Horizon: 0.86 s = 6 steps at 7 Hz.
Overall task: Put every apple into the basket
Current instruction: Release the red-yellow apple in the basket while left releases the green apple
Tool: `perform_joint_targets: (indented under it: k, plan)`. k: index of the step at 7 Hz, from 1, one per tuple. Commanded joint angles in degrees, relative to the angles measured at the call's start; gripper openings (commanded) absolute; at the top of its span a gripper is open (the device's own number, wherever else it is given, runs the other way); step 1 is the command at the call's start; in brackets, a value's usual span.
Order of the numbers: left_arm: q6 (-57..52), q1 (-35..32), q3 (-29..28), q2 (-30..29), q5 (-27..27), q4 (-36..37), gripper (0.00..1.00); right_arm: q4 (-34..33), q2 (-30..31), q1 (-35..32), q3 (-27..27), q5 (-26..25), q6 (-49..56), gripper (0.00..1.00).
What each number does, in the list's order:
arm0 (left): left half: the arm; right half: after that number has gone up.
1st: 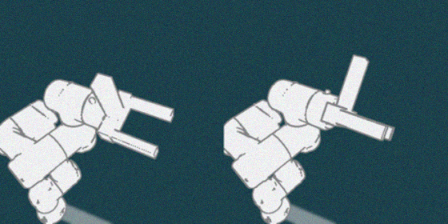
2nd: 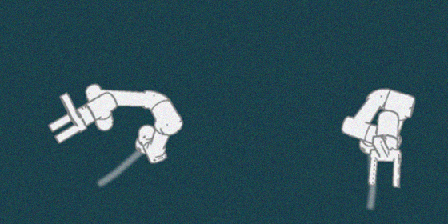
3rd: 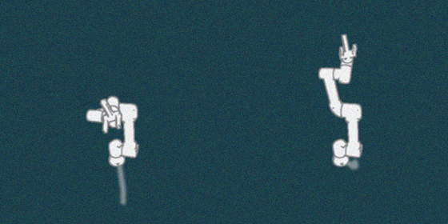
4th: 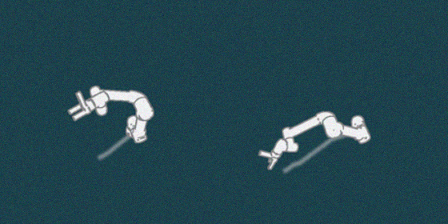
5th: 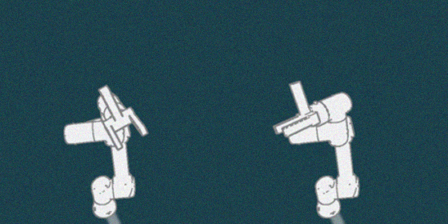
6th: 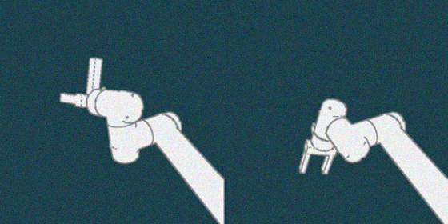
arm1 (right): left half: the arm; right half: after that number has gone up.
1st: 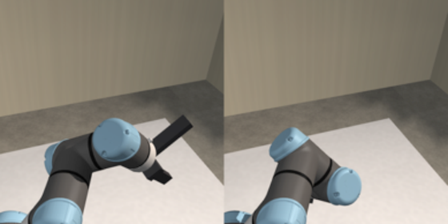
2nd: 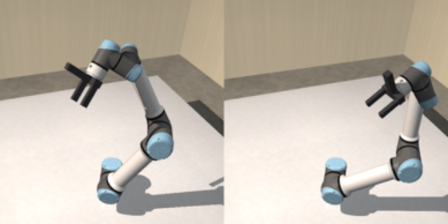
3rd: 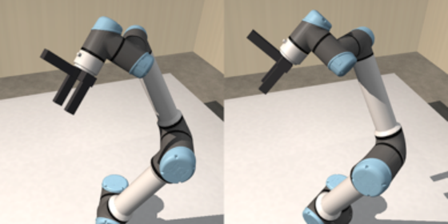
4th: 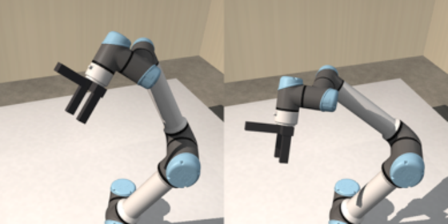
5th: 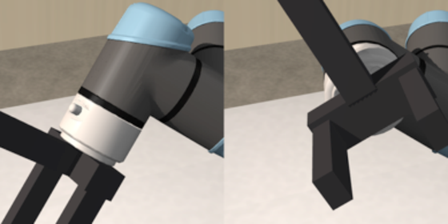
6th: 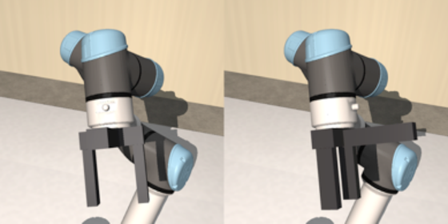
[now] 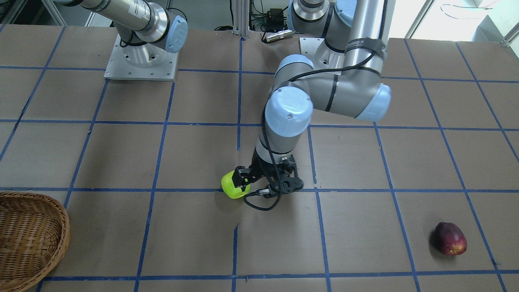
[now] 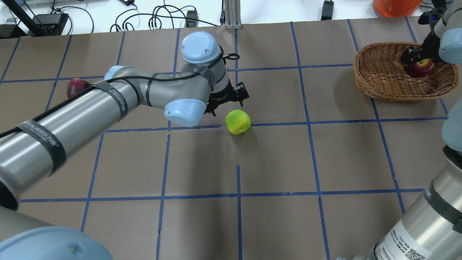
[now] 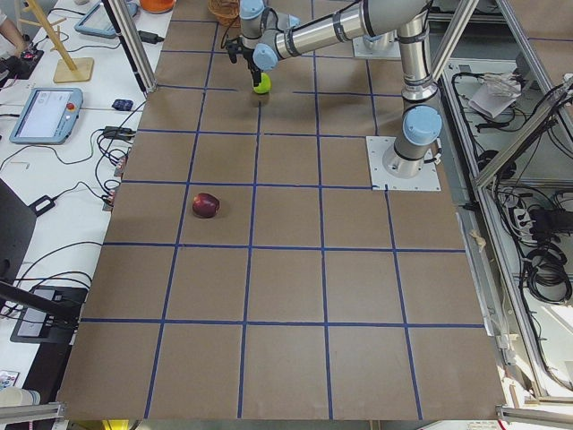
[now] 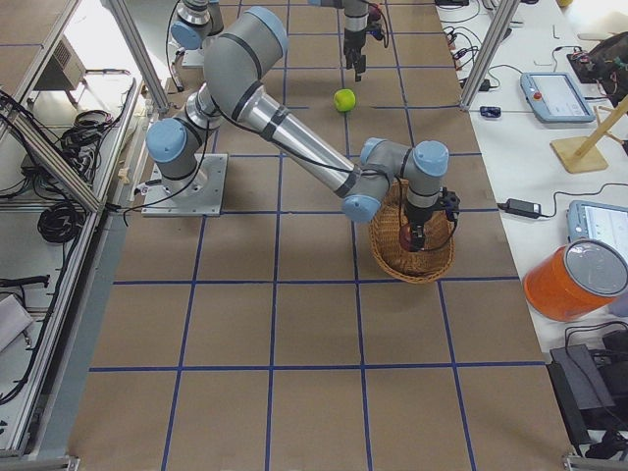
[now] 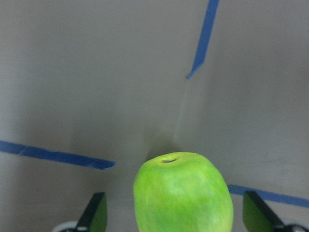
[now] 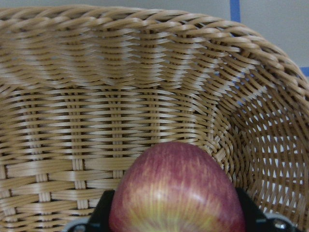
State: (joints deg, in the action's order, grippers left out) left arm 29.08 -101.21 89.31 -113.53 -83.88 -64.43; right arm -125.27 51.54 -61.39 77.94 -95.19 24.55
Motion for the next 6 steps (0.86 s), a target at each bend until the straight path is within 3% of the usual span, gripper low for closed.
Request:
perform_joint_targets:
  k: [1, 2, 3, 5, 6]
  plan:
    - [-19.92, 14.13, -12.10, 0.78, -0.50, -15.95, 1.00, -0.50, -1.18, 1.62, -0.51, -0.26, 0.15, 0.06]
    - [-28.90, 19.15, -13.71, -0.46, -1.46, -15.90, 1.00, -0.50, -1.26, 1.89, -0.60, -1.74, 0.24, 0.25]
    - [-43.43, 22.77, -13.90, -2.03, -4.42, -14.94, 1.00, -0.50, -1.53, 2.15, -0.68, -1.67, 0.15, 0.99]
    - [-68.00, 32.78, -13.46, -8.87, -5.25, -3.21, 1.00, 0.63, -0.14, 1.89, -1.30, -1.49, 0.06, 1.00]
    - [-75.06, 34.92, -13.99, -11.69, -6.20, -1.76, 1.00, 3.51, 2.31, 0.84, -1.39, -1.23, 0.15, 1.00]
